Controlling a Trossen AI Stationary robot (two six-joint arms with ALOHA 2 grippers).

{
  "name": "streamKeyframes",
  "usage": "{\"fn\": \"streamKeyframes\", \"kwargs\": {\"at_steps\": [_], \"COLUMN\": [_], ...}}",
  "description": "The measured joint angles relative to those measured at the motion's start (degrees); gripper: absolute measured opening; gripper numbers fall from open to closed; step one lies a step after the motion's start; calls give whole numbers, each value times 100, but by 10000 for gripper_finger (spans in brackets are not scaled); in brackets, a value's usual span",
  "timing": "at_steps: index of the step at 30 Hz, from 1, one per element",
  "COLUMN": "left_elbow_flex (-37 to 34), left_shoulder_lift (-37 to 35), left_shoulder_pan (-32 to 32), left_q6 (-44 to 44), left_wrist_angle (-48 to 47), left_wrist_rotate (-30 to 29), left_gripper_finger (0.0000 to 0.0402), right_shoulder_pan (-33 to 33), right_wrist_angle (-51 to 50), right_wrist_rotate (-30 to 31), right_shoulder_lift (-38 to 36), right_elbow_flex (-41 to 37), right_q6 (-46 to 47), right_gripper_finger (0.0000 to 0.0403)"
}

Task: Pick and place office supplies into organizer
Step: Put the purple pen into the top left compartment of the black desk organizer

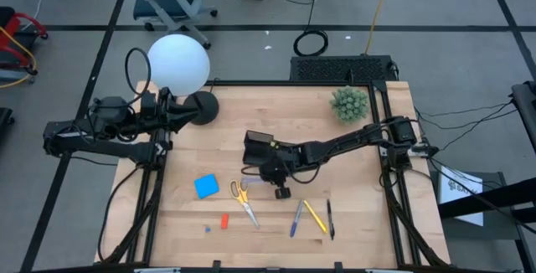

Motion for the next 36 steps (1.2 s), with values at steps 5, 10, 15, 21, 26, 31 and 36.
{"fn": "streamKeyframes", "kwargs": {"at_steps": [5, 10, 15, 21, 26, 31, 36], "left_elbow_flex": [0, 0, 0, 0, 0, 0, 0], "left_shoulder_lift": [0, 1, -1, 1, 1, 1, 1], "left_shoulder_pan": [0, 0, 0, -2, 0, 0, 0], "left_q6": [2, 1, 0, 0, 0, 0, 1], "left_wrist_angle": [0, 0, 2, -2, -2, -2, -2], "left_wrist_rotate": [1, 1, 0, 1, 1, 1, 1], "left_gripper_finger": [72, 72, 72, 72, 72, 72, 72], "right_shoulder_pan": [-159, -310, -461, -640, -809, -915, -938], "right_wrist_angle": [58, 488, 913, 1072, 1532, 2207, 2541], "right_wrist_rotate": [495, 810, 1159, 1505, 1514, 1520, 1518], "right_shoulder_lift": [0, -61, -218, -302, -302, -302, -299], "right_elbow_flex": [332, 414, 433, 433, 243, -78, -292], "right_q6": [-231, -389, -498, -616, -440, -180, -10], "right_gripper_finger": [26, 26, 26, 26, 26, 26, 26]}}
